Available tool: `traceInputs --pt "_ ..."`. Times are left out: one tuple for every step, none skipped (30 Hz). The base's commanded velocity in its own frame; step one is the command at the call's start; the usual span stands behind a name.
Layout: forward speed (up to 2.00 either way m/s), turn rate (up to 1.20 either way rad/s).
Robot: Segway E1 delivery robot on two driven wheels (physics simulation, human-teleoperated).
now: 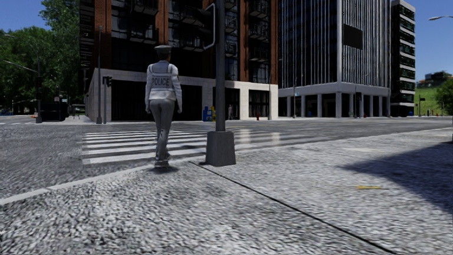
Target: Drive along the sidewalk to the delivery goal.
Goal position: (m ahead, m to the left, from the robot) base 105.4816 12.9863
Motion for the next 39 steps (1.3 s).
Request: traceInputs --pt "1.35 0.56" --pt "1.35 0.56" --pt "1.36 0.56" --pt "1.36 0.56" --pt "1.36 0.56" --pt "1.36 0.56" --pt "1.36 0.56" --pt "1.36 0.56" --pt "1.36 0.56" --pt "1.37 0.56" --pt "1.37 0.56" --pt "1.38 0.56" --pt "1.38 0.56" --pt "1.38 0.56" --pt "2.00 0.53" --pt "2.00 0.49" --pt "2.00 0.43" --pt "2.00 0.41" --pt "2.00 0.41" --pt "2.00 0.41" --pt "2.00 0.39" --pt "2.00 0.39" --pt "2.00 0.33" --pt "2.00 0.17" --pt "2.00 0.00" --pt "2.00 0.00" --pt "2.00 0.00" --pt "2.00 0.00" --pt "2.00 0.00" --pt "2.00 0.00" --pt "2.00 0.00" --pt "2.00 0.00" --pt "2.00 0.00" --pt "2.00 0.00" --pt "2.00 0.00" --pt "2.00 0.00" --pt "2.00 0.00" --pt "2.00 0.00" --pt "2.00 0.00"
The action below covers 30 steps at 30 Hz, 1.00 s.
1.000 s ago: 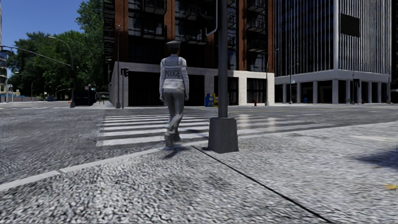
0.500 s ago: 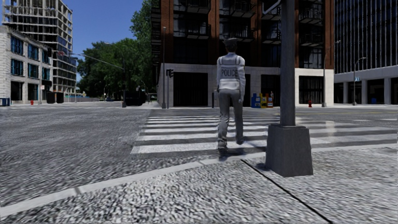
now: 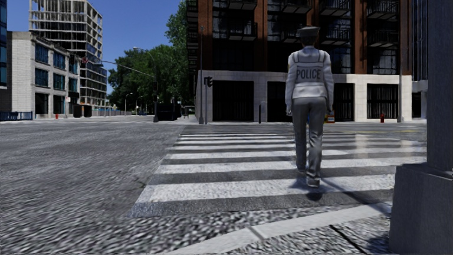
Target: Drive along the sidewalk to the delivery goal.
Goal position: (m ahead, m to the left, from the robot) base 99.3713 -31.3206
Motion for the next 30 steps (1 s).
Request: traceInputs --pt "2.00 0.00" --pt "2.00 0.00" --pt "2.00 0.00" --pt "2.00 0.00" --pt "2.00 0.00" --pt "2.00 0.00" --pt "2.00 0.00" --pt "2.00 0.00" --pt "2.00 0.00" --pt "2.00 0.00" --pt "2.00 0.00" --pt "1.99 0.00" --pt "1.87 0.00" --pt "1.74 0.00" --pt "1.66 0.00" --pt "1.62 0.00" --pt "1.61 0.00" --pt "1.59 0.00" --pt "1.58 0.00" --pt "1.58 0.00" --pt "1.58 0.00" --pt "1.57 0.00" --pt "1.57 0.00" --pt "1.57 0.00" --pt "1.57 0.00" --pt "1.56 0.00" --pt "1.56 0.00" --pt "1.56 0.00" --pt "1.56 0.00" --pt "1.56 0.00"
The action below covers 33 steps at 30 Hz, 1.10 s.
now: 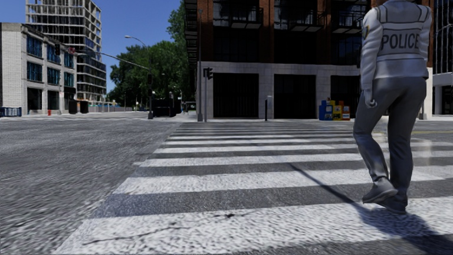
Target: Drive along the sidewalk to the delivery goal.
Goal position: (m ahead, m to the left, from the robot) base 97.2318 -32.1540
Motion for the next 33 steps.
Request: traceInputs --pt "1.54 0.00" --pt "1.53 0.00" --pt "1.51 0.00" --pt "1.50 0.00" --pt "1.50 0.00" --pt "1.50 0.00" --pt "1.50 0.00" --pt "1.50 0.00" --pt "1.50 0.00" --pt "1.50 0.00" --pt "1.50 0.00" --pt "1.50 0.00" --pt "1.50 0.00" --pt "1.50 0.00" --pt "1.50 0.00" --pt "1.50 0.00" --pt "1.50 0.00" --pt "1.50 0.00" --pt "1.57 0.00" --pt "1.68 0.00" --pt "2.00 0.00" --pt "2.00 0.00" --pt "2.00 0.00" --pt "2.00 0.00" --pt "2.00 0.00" --pt "2.00 0.00" --pt "2.00 0.00" --pt "2.00 0.00" --pt "2.00 0.00" --pt "2.00 0.00" --pt "2.00 0.00" --pt "2.00 0.00" --pt "2.00 0.00"
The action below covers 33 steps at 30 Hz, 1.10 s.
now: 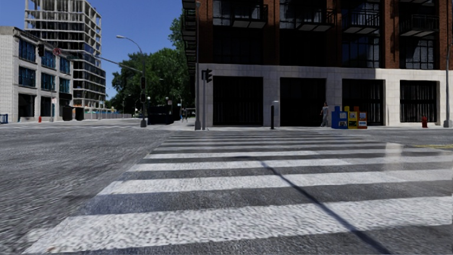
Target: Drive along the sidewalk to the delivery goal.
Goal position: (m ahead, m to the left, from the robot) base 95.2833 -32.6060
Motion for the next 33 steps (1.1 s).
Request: traceInputs --pt "2.00 0.00" --pt "2.00 0.00" --pt "2.00 0.00" --pt "2.00 0.00" --pt "2.00 0.00" --pt "2.00 0.00" --pt "2.00 0.00" --pt "2.00 0.00" --pt "2.00 0.00" --pt "2.00 0.00" --pt "2.00 0.00" --pt "2.00 0.00" --pt "2.00 0.00" --pt "2.00 0.00" --pt "2.00 0.00" --pt "2.00 0.00" --pt "2.00 0.00" --pt "2.00 0.00" --pt "2.00 0.00" --pt "2.00 0.00" --pt "2.00 0.00" --pt "2.00 0.00" --pt "2.00 0.00" --pt "2.00 0.00" --pt "2.00 0.00" --pt "2.00 0.00" --pt "2.00 0.00" --pt "2.00 0.00" --pt "2.00 0.00" --pt "2.00 0.00" --pt "2.00 0.00" --pt "2.00 0.00" --pt "2.00 0.00"
